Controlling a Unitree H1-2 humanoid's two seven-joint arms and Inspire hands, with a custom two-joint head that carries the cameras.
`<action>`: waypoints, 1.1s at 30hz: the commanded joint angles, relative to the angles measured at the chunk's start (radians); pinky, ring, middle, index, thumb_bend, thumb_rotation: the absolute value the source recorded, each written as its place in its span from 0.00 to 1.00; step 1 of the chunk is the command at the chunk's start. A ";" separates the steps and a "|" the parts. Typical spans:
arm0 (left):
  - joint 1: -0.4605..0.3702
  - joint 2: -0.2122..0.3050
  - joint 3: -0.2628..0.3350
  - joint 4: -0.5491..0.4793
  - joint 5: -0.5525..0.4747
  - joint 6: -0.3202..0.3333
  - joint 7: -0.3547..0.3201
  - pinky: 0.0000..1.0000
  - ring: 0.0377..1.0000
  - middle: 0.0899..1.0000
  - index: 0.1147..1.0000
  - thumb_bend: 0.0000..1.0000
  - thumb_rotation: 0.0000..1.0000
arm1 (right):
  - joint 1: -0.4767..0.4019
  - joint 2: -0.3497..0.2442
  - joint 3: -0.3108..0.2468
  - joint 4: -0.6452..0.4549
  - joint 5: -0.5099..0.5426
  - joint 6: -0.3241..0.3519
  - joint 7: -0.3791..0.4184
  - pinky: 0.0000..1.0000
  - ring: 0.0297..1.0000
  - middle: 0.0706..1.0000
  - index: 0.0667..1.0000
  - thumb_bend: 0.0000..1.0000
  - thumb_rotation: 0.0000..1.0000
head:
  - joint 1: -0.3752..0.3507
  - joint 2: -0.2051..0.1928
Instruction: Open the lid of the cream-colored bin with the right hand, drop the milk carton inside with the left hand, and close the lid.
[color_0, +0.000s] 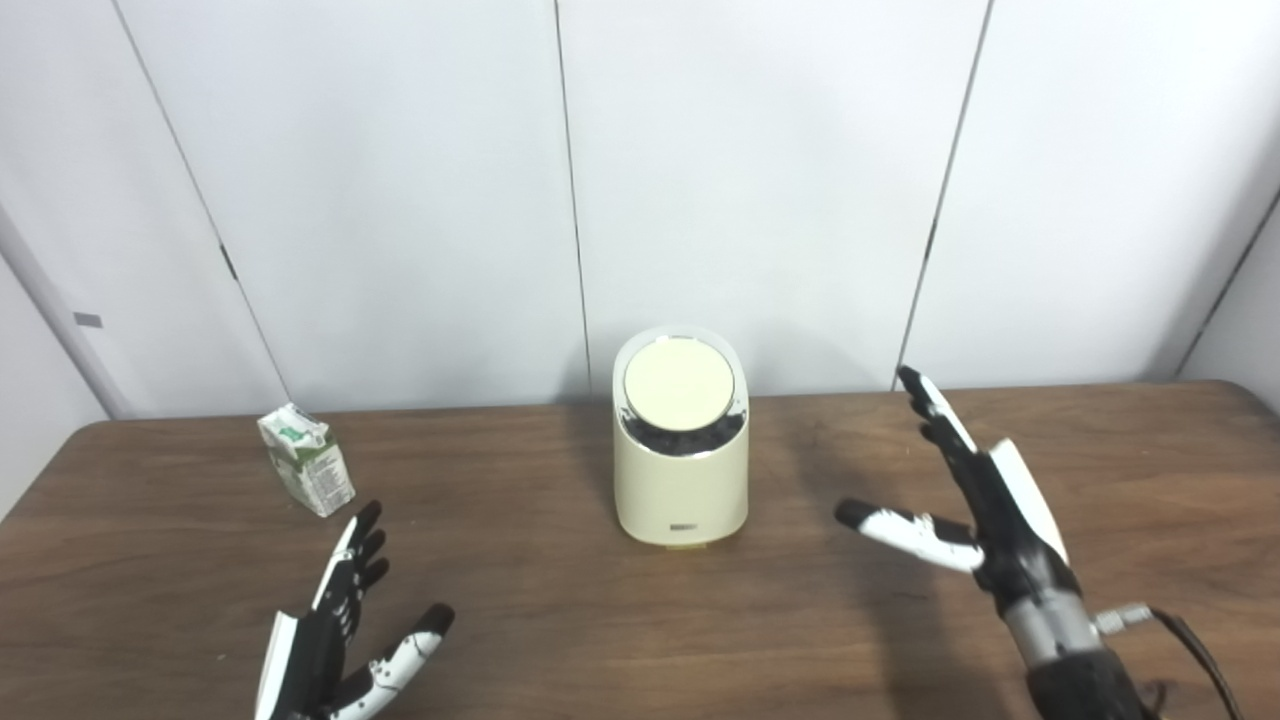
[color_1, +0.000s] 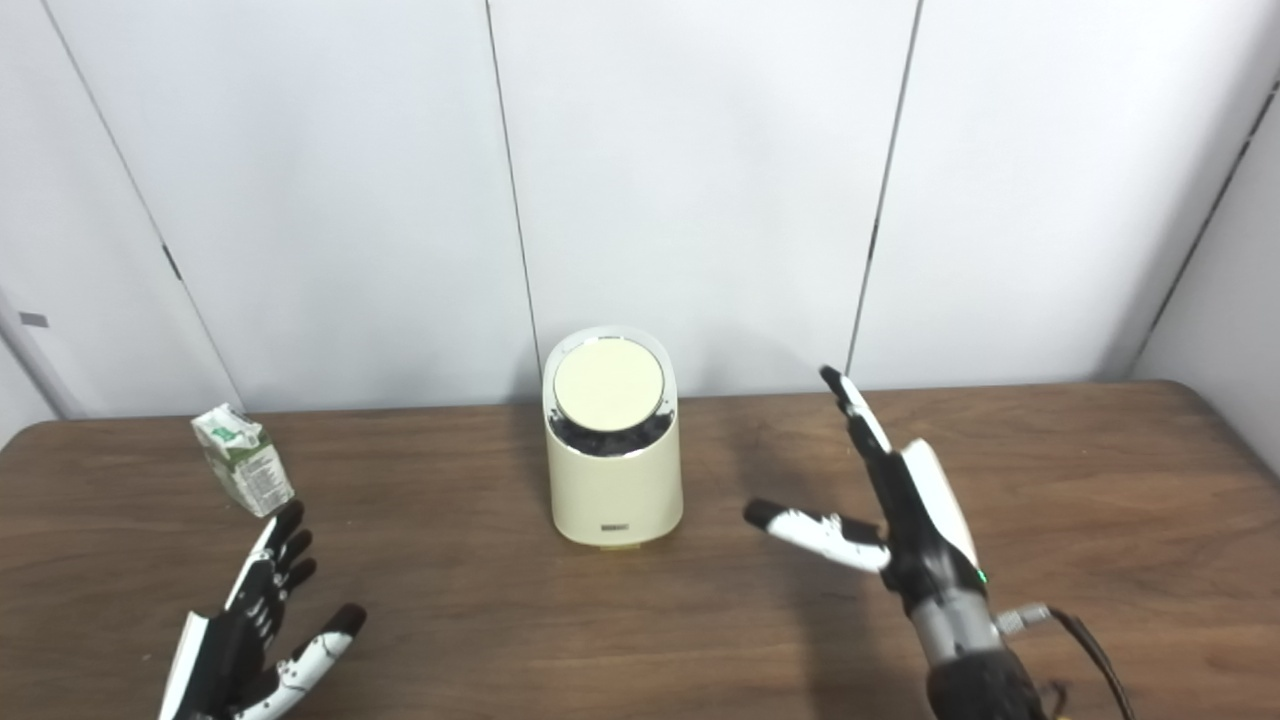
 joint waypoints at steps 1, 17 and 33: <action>0.029 -0.016 -0.012 0.008 0.001 0.003 0.001 0.93 0.97 1.00 1.00 0.66 0.37 | -0.068 0.009 0.011 -0.027 -0.002 0.019 0.006 0.91 0.94 0.96 0.95 0.89 0.59 | 0.000 0.001; 0.027 -0.041 -0.023 0.016 0.010 0.007 0.010 0.94 0.97 1.00 1.00 0.68 0.35 | -0.333 0.076 0.085 0.214 -0.060 0.030 -0.049 0.81 0.90 0.93 0.95 0.82 0.50 | 0.016 -0.004; 0.029 -0.063 -0.032 0.029 0.008 -0.012 0.006 0.96 0.98 1.00 1.00 0.71 0.35 | -0.523 0.063 0.143 0.482 -0.106 -0.013 -0.121 0.79 0.90 0.92 0.94 0.86 0.49 | 0.037 -0.004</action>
